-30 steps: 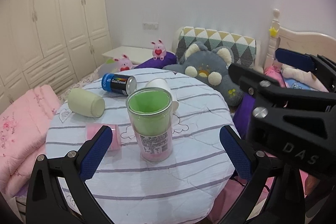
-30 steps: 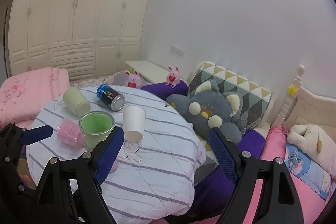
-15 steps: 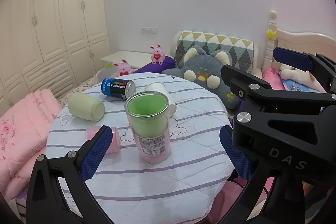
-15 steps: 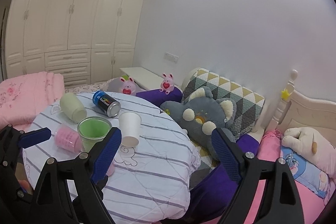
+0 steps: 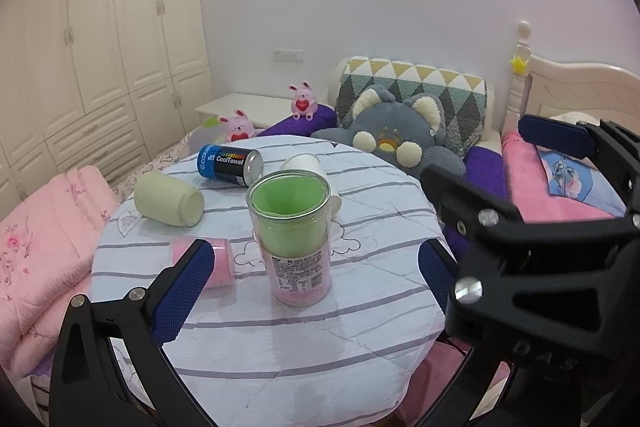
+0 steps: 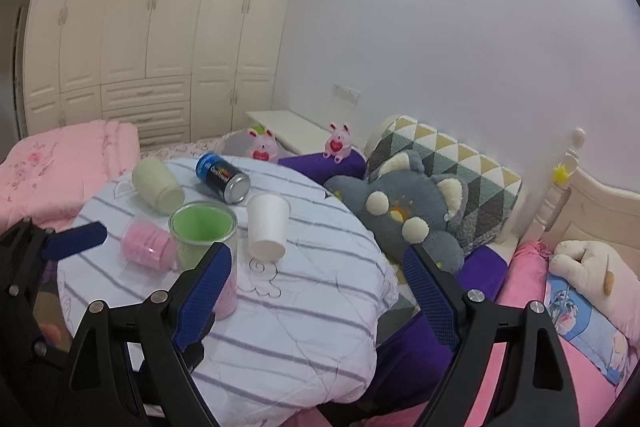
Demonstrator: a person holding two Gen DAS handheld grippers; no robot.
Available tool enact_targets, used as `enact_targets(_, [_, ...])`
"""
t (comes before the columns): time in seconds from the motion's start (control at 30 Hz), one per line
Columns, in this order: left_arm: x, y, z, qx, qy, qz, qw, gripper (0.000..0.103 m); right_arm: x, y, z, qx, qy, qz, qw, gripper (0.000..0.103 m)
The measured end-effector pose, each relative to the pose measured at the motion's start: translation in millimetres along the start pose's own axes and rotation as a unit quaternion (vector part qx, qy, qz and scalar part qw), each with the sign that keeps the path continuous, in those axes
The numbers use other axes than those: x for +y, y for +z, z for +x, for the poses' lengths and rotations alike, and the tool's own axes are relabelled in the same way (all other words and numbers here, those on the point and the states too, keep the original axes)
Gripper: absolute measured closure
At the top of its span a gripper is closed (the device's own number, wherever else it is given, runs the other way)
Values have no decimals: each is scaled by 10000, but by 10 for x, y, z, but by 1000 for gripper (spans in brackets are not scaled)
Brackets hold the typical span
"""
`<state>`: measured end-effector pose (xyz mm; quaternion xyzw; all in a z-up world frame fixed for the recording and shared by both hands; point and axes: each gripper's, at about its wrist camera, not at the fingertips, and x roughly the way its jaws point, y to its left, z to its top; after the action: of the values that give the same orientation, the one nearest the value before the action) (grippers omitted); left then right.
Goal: Flip cup upright
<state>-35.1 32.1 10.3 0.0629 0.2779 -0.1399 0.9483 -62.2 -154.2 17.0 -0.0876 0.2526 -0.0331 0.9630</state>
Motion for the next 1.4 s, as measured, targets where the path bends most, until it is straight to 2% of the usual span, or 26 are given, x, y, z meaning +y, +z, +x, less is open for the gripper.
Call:
enact_targets(0.17, [-63,14,44,42,-38,96,9999,0,-23,-36,-8,5,-208,15,9998,14])
enact_targets(0.93, [-89,53,132,-10,-246,199,9995,0,-50,-24,32,93,-630,81,9979,14])
enact_targets(1.4, [-33,32,107,-71,-204,109,9997,0,2,-8,11,70,-624,44,9980,14])
